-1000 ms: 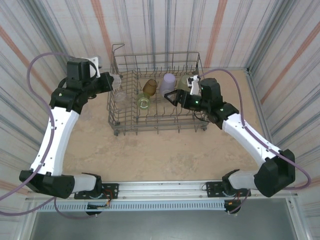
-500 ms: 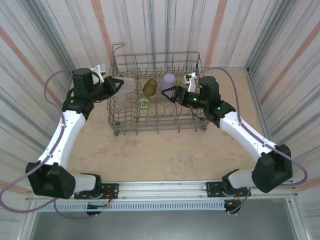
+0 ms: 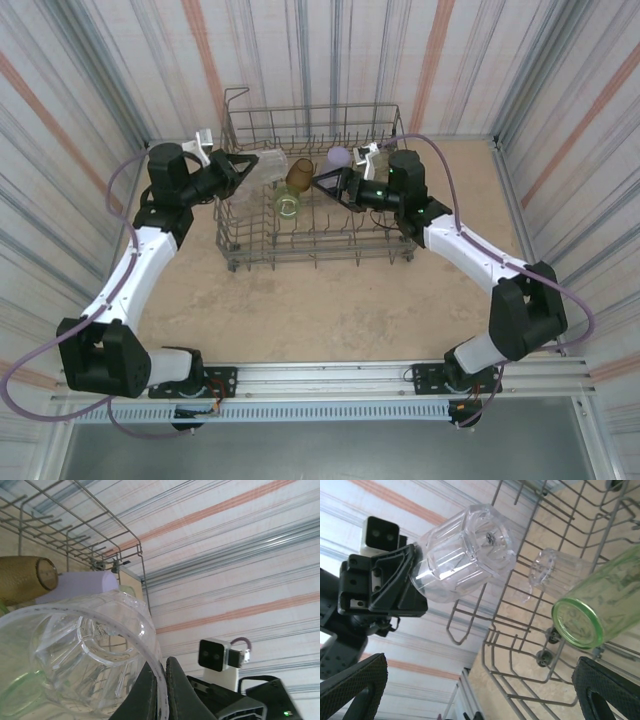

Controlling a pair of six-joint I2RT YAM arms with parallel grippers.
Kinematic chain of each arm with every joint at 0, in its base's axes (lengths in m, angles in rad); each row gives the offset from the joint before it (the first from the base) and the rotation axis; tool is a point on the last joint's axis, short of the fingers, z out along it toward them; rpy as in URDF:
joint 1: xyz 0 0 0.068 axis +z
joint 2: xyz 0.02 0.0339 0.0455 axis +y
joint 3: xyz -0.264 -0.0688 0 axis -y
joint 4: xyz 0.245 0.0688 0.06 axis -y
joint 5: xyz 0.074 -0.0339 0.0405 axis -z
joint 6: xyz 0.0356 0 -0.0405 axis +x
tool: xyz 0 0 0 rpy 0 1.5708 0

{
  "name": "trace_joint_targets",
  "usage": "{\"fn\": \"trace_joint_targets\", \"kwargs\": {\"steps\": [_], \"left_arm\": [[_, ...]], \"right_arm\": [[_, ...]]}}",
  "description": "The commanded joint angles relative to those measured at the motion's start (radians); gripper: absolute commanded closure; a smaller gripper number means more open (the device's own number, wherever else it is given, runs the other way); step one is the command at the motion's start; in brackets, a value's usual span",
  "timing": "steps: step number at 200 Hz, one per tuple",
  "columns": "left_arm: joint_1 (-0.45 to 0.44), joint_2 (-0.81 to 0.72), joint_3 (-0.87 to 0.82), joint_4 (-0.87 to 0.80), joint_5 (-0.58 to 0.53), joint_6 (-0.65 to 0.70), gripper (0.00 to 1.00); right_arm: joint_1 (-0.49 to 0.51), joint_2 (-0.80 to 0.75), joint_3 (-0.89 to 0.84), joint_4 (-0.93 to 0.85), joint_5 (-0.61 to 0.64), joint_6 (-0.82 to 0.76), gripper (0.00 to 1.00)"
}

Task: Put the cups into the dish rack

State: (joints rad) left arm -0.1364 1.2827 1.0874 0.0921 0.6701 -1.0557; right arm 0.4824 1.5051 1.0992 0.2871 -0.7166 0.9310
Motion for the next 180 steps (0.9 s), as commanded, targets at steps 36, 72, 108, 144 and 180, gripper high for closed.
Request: {"fn": "trace_joint_targets", "kwargs": {"steps": [36, 72, 108, 144, 180], "left_arm": [[0.004, -0.060, -0.038, 0.132, 0.050, -0.167, 1.00], [0.001, -0.059, -0.080, 0.231, 0.073, -0.278, 1.00], [-0.011, -0.059, -0.092, 0.233, 0.075, -0.288, 1.00], [-0.020, -0.061, -0.103, 0.246, 0.069, -0.301, 1.00], [-0.026, -0.047, -0.106, 0.278, 0.074, -0.332, 1.00]], "right_arm": [[0.008, 0.117, 0.072, 0.232, -0.092, 0.132, 0.01], [0.035, 0.170, 0.128, 0.253, -0.092, 0.153, 0.01], [0.053, 0.217, 0.172, 0.260, -0.087, 0.157, 0.01], [0.043, 0.295, 0.207, 0.306, -0.099, 0.210, 0.01], [0.041, 0.355, 0.246, 0.345, -0.117, 0.230, 0.01]]}}
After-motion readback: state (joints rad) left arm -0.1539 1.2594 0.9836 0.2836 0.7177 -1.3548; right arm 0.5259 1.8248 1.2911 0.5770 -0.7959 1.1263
